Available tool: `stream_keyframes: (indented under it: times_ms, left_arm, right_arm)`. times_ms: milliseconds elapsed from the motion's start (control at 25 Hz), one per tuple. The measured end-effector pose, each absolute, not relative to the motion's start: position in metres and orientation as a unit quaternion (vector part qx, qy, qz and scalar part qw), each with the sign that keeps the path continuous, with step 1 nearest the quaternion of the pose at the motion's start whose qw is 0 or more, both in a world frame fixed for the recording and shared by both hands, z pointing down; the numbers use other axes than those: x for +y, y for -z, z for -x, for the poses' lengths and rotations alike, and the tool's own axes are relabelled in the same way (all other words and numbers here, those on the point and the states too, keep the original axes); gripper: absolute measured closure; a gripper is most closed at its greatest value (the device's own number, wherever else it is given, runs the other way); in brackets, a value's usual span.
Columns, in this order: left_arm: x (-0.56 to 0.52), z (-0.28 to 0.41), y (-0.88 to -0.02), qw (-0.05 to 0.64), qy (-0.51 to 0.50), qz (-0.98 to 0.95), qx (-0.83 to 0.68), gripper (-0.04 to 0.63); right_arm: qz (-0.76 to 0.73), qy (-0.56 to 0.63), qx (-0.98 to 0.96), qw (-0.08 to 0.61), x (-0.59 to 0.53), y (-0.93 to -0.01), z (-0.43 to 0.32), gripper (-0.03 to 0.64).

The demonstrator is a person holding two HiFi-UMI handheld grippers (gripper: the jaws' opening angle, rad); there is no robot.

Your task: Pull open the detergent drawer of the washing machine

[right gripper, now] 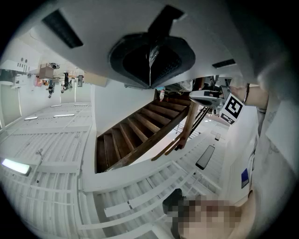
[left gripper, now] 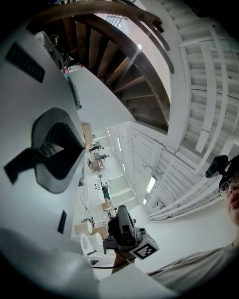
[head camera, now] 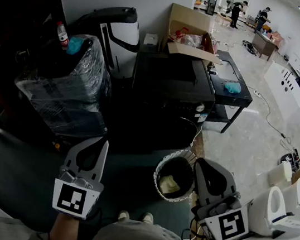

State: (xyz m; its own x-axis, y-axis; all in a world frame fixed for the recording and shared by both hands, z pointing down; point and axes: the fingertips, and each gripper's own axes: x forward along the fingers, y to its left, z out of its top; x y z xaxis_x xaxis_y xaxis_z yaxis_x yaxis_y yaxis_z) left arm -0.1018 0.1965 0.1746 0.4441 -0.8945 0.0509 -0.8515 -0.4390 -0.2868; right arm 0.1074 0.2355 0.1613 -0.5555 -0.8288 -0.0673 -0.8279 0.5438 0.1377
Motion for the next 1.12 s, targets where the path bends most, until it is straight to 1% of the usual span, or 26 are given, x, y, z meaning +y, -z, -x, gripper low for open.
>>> stream_keyframes:
  times_ms: [480,600,720,800,880,920,1040,1120]
  left_arm:
    - [0.197,0.1,-0.181,0.105,0.102,0.839,0.523,0.58]
    - [0.199,0.097,-0.187,0.096,0.108,0.836,0.529,0.58]
    - [0.194,0.099,-0.185,0.082,0.088,0.83,0.544,0.577]
    - [0.19,0.099,-0.183,0.054,0.055,0.836,0.543,0.305]
    - [0.187,0.1,-0.183,0.034,0.035,0.837,0.546,0.234]
    - [0.186,0.099,-0.183,0.039,0.039,0.833,0.55,0.204]
    - [0.186,0.093,-0.185,0.067,0.064,0.824,0.558,0.193]
    - [0.187,0.087,-0.185,0.07,0.065,0.824,0.558,0.193]
  right_arm:
    - [-0.469,0.057,-0.881,-0.004,0.234,-0.167,-0.113,0.583]
    - [-0.471,0.058,-0.88,-0.007,0.236,-0.169,-0.118,0.583]
    - [-0.466,0.059,-0.883,-0.007,0.236,-0.172,-0.121,0.583]
    - [-0.461,0.056,-0.885,-0.003,0.237,-0.175,-0.122,0.583]
    - [-0.458,0.052,-0.887,0.002,0.238,-0.178,-0.123,0.583]
    - [-0.457,0.05,-0.888,0.002,0.238,-0.18,-0.125,0.583]
    - [-0.455,0.046,-0.889,-0.002,0.239,-0.183,-0.131,0.583]
    - [-0.452,0.047,-0.891,-0.002,0.24,-0.184,-0.135,0.583]
